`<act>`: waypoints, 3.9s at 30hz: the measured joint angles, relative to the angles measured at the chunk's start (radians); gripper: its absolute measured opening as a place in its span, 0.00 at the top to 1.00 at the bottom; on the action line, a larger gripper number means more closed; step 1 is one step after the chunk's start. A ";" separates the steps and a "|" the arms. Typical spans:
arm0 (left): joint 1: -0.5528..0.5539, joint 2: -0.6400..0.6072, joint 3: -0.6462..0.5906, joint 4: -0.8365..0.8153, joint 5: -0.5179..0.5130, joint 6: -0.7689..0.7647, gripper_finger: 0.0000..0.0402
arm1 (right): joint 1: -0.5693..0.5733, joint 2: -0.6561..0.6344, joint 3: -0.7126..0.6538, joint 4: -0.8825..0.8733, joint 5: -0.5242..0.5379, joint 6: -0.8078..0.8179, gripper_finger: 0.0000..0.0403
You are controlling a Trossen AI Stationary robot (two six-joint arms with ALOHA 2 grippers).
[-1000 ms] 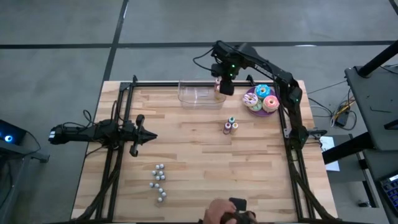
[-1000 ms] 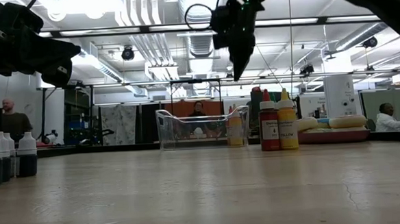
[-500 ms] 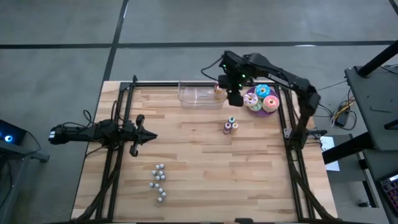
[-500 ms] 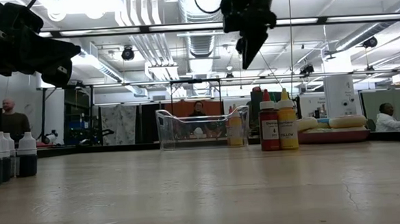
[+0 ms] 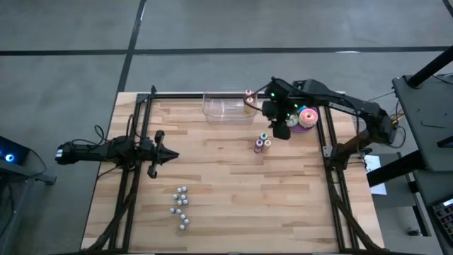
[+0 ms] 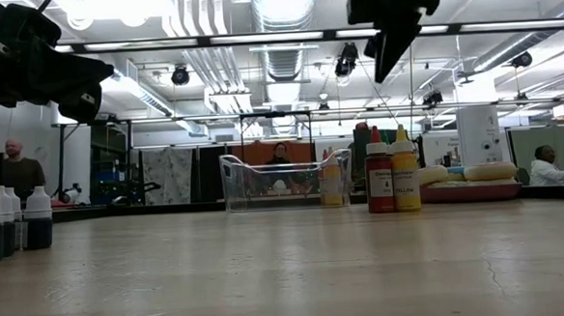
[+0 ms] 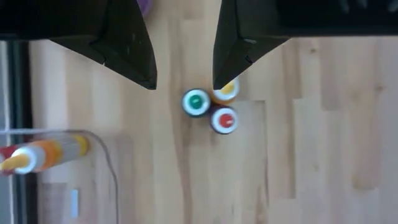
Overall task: Pick & Place food coloring
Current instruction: Put the large yellow food coloring bottle into the transparent bin
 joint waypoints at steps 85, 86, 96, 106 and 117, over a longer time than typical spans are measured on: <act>0.000 0.000 0.000 0.000 0.000 0.000 1.00 | 0.129 0.135 -0.223 0.135 0.097 0.337 0.47; 0.000 0.000 0.000 0.000 0.000 0.000 1.00 | 0.128 0.135 -0.228 0.137 0.097 0.337 0.47; 0.000 0.000 0.000 0.000 0.000 0.000 1.00 | 0.126 0.135 -0.261 0.176 0.098 0.336 0.47; 0.000 0.000 0.000 0.000 0.000 0.000 1.00 | 0.124 0.135 -0.309 0.231 0.098 0.335 0.47; 0.000 0.000 0.000 0.000 0.000 0.000 1.00 | 0.119 0.135 -0.313 0.235 0.101 0.333 0.47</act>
